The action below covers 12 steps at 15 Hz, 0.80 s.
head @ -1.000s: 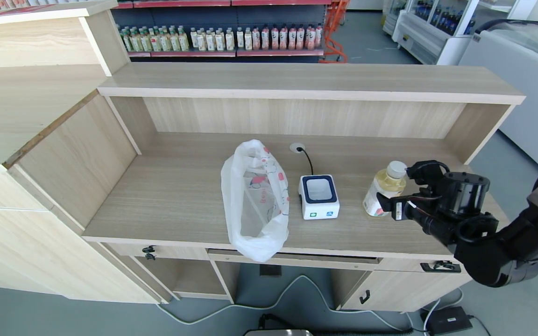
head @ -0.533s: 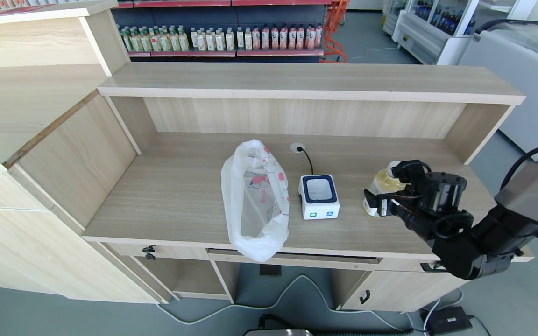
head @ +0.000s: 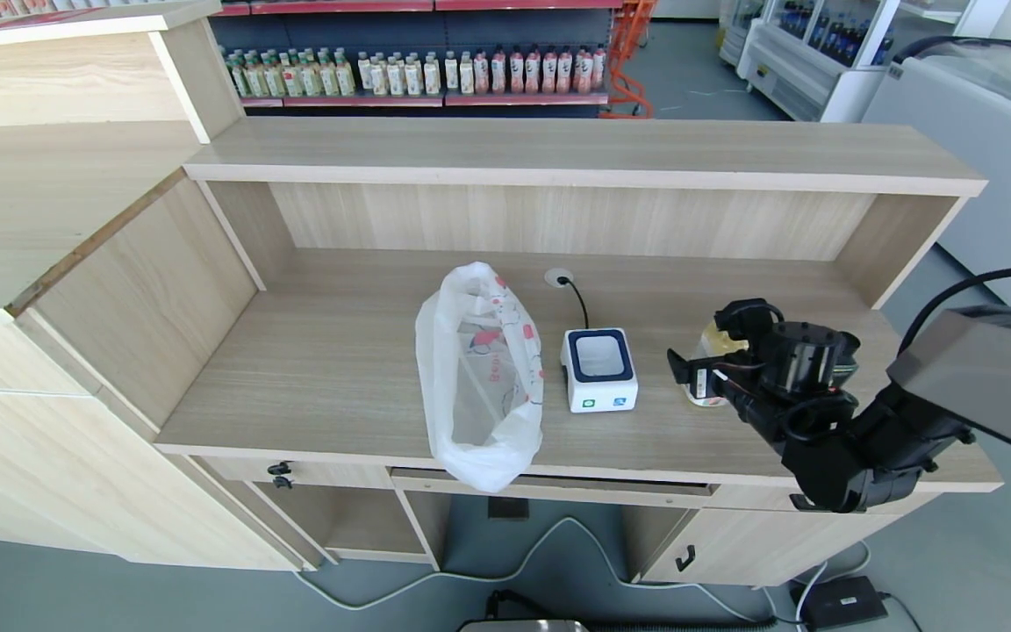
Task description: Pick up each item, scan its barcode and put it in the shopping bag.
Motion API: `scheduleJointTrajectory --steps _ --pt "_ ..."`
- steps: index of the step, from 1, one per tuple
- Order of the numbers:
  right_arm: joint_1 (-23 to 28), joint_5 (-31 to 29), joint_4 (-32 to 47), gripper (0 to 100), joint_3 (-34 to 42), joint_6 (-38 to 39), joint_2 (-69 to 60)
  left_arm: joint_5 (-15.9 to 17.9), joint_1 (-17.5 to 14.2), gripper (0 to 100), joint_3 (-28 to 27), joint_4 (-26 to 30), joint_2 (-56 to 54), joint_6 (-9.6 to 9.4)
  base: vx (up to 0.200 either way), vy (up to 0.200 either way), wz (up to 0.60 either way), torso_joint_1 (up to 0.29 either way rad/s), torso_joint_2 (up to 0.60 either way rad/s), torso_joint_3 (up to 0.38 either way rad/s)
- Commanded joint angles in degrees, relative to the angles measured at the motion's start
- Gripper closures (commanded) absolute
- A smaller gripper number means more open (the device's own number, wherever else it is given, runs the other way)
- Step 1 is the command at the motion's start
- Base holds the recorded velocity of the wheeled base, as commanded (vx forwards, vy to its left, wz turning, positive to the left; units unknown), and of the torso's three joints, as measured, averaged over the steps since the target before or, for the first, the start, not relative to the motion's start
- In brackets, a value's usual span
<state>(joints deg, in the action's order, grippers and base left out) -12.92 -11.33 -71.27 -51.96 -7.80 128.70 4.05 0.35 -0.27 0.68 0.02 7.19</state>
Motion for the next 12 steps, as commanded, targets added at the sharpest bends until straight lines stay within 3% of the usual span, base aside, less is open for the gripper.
scheduleJointTrajectory --steps 1,9,12 --pt "-0.1 0.0 -0.1 0 -2.4 -0.3 1.7 0.0 0.0 0 0.0 0.0 0.0 0.01 0.000 0.000 0.00 0.000 0.00 0.000" --pt "0.1 0.3 -1.7 0 -6.3 -0.6 5.9 0.0 0.0 0 0.0 0.0 0.0 0.01 0.000 0.000 0.00 0.000 0.00 0.000" --pt "0.2 4.2 -3.1 0 -6.1 -0.7 5.7 0.0 0.0 0 0.0 0.0 0.0 0.01 0.000 0.000 0.00 0.000 0.00 0.000"
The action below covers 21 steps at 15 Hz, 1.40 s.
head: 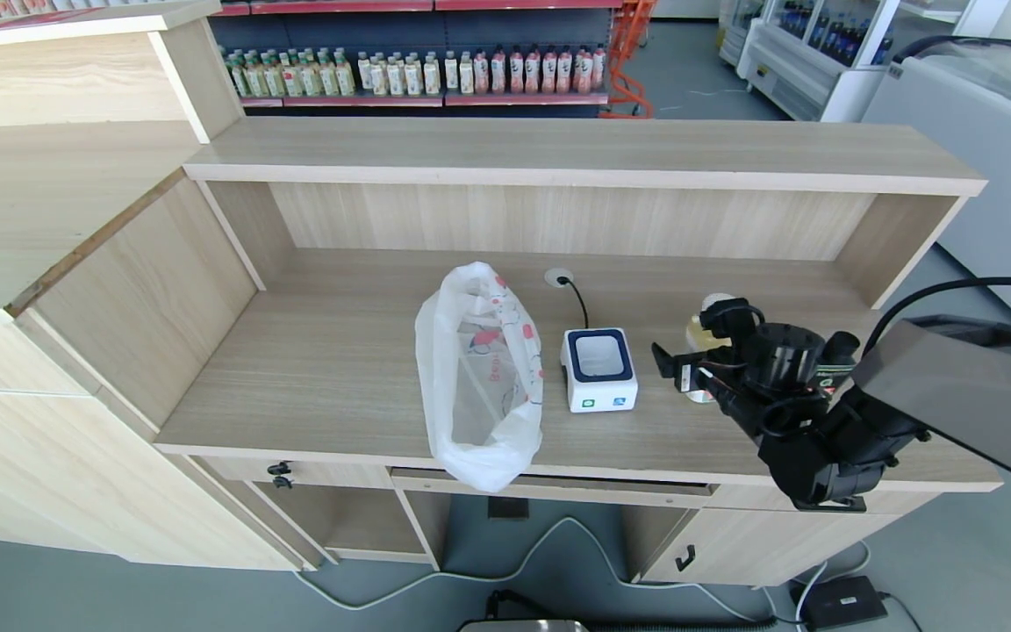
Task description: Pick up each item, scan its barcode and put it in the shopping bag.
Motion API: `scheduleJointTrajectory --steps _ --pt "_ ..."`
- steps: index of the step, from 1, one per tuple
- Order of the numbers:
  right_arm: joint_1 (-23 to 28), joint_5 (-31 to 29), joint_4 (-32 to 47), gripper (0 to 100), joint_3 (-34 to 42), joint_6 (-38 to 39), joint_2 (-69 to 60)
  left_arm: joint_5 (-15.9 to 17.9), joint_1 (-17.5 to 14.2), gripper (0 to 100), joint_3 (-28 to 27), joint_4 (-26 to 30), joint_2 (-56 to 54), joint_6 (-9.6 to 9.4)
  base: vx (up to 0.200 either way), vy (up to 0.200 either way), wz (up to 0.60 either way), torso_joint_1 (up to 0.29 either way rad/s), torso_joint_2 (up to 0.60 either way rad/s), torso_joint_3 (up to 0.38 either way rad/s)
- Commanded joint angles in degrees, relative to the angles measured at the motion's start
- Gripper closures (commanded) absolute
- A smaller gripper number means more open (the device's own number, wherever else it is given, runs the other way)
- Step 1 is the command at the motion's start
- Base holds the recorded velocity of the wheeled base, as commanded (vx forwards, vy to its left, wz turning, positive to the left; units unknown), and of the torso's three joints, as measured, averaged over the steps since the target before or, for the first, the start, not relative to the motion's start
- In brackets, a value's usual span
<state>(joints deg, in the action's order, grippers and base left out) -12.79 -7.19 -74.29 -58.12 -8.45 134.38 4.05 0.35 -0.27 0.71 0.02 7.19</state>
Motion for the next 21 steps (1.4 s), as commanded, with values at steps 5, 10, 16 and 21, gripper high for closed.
scheduleJointTrajectory --steps 5,10,16,21 --pt "0.7 -0.1 -0.2 100 0.0 -0.6 -0.3 0.0 0.0 0 0.0 0.0 0.0 0.01 0.000 0.000 0.00 0.000 0.00 0.000" --pt "1.1 -0.3 -1.0 100 0.8 -1.9 0.4 0.0 0.0 0 0.0 0.0 0.0 0.01 0.000 0.000 0.00 0.000 0.00 0.000" --pt "2.2 0.0 -0.8 100 3.7 -0.9 -2.8 0.0 0.0 0 0.0 0.0 0.0 0.01 0.000 0.000 0.00 0.000 0.00 0.000" --pt "8.4 7.5 6.8 100 15.1 6.8 -21.0 0.0 0.0 0 0.0 0.0 0.0 0.01 0.000 0.000 0.00 0.000 0.00 0.000"
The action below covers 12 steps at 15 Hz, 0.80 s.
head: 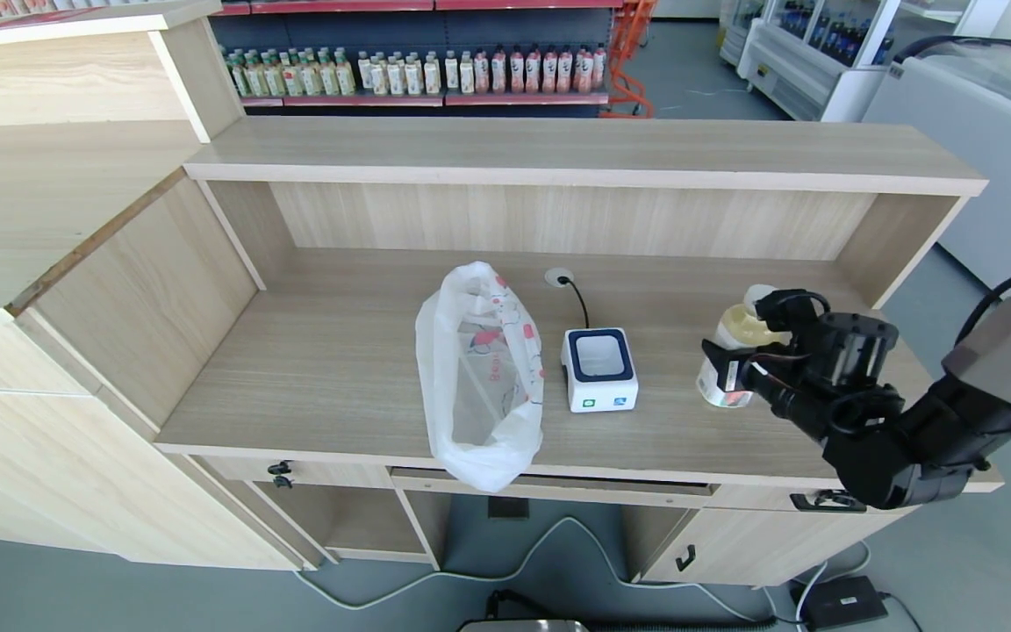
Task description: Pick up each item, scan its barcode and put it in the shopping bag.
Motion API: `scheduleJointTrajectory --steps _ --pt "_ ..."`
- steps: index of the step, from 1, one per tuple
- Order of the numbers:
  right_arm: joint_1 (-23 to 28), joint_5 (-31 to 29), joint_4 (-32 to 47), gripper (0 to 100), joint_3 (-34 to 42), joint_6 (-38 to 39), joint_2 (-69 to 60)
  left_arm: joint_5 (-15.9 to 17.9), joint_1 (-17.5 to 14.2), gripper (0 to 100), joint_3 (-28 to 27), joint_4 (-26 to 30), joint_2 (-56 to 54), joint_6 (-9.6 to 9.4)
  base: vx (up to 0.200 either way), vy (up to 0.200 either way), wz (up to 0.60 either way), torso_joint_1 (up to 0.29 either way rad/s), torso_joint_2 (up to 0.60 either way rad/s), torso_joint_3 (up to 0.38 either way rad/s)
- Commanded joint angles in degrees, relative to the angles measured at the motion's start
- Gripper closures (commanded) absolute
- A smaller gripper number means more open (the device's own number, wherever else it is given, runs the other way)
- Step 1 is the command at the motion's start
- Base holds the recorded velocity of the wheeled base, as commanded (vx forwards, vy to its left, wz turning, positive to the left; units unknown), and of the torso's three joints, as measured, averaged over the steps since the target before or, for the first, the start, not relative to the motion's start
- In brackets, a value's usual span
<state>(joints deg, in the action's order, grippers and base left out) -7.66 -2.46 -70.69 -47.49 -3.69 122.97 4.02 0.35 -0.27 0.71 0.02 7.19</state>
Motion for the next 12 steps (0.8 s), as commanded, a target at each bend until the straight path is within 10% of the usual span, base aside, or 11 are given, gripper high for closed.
scheduleJointTrajectory --steps 1,12 --pt "6.0 7.0 8.9 100 4.8 3.2 -14.9 0.0 0.0 0 0.0 0.0 0.0 0.01 0.000 0.000 0.00 0.000 0.00 0.000" --pt "8.7 60.0 50.0 100 8.2 22.5 -63.3 0.0 0.0 0 0.0 0.0 0.0 0.01 0.000 0.000 0.00 0.000 0.00 0.000"
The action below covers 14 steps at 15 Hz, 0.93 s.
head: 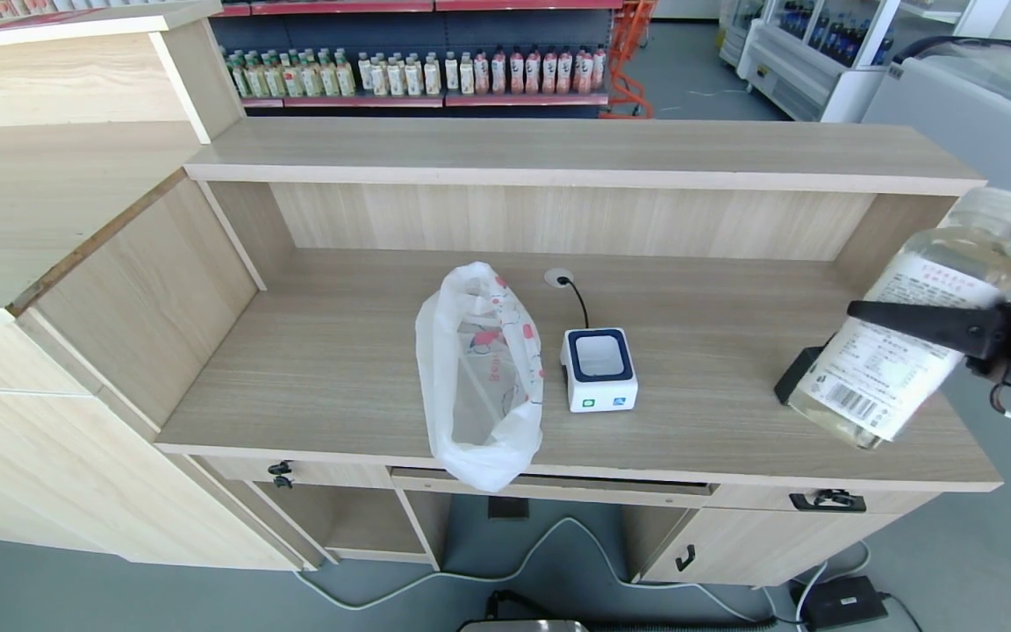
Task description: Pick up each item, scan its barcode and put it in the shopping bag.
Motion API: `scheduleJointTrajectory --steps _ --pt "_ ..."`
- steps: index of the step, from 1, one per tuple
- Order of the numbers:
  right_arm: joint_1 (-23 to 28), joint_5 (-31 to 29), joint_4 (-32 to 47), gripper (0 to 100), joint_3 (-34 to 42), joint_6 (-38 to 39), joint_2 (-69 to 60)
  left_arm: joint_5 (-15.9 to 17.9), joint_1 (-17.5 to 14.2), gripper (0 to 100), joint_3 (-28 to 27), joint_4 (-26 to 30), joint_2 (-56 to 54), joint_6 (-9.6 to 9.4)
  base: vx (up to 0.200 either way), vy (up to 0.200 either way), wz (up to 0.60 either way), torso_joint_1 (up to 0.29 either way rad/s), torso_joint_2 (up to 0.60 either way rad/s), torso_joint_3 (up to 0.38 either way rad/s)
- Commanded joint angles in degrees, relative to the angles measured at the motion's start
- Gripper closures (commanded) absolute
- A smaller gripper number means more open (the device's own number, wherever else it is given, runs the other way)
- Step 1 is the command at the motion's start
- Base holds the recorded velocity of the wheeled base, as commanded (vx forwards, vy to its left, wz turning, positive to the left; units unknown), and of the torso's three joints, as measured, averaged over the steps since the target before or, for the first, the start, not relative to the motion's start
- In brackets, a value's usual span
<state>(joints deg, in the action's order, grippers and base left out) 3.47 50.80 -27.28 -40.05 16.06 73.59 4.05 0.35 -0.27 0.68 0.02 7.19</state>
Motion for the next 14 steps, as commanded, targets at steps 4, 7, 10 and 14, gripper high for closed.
scheduleJointTrajectory --steps 4,7,10,14 --pt "-14.5 6.9 10.9 100 -1.4 6.5 -18.7 0.0 0.0 0 0.0 0.0 0.0 0.01 0.000 0.000 0.00 0.000 0.00 0.000" --pt "-17.3 7.1 13.2 100 -4.7 6.9 -18.7 0.0 0.0 0 0.0 0.0 0.0 0.01 0.000 0.000 0.00 0.000 0.00 0.000" --pt "-17.4 7.0 13.5 100 -5.0 6.8 -17.4 0.0 0.0 0 0.0 0.0 0.0 0.01 0.000 0.000 0.00 0.000 0.00 0.000" --pt "-18.1 7.0 12.8 100 -8.6 14.3 -15.0 0.0 0.0 0 0.0 0.0 0.0 0.01 0.000 0.000 0.00 0.000 0.00 0.000"
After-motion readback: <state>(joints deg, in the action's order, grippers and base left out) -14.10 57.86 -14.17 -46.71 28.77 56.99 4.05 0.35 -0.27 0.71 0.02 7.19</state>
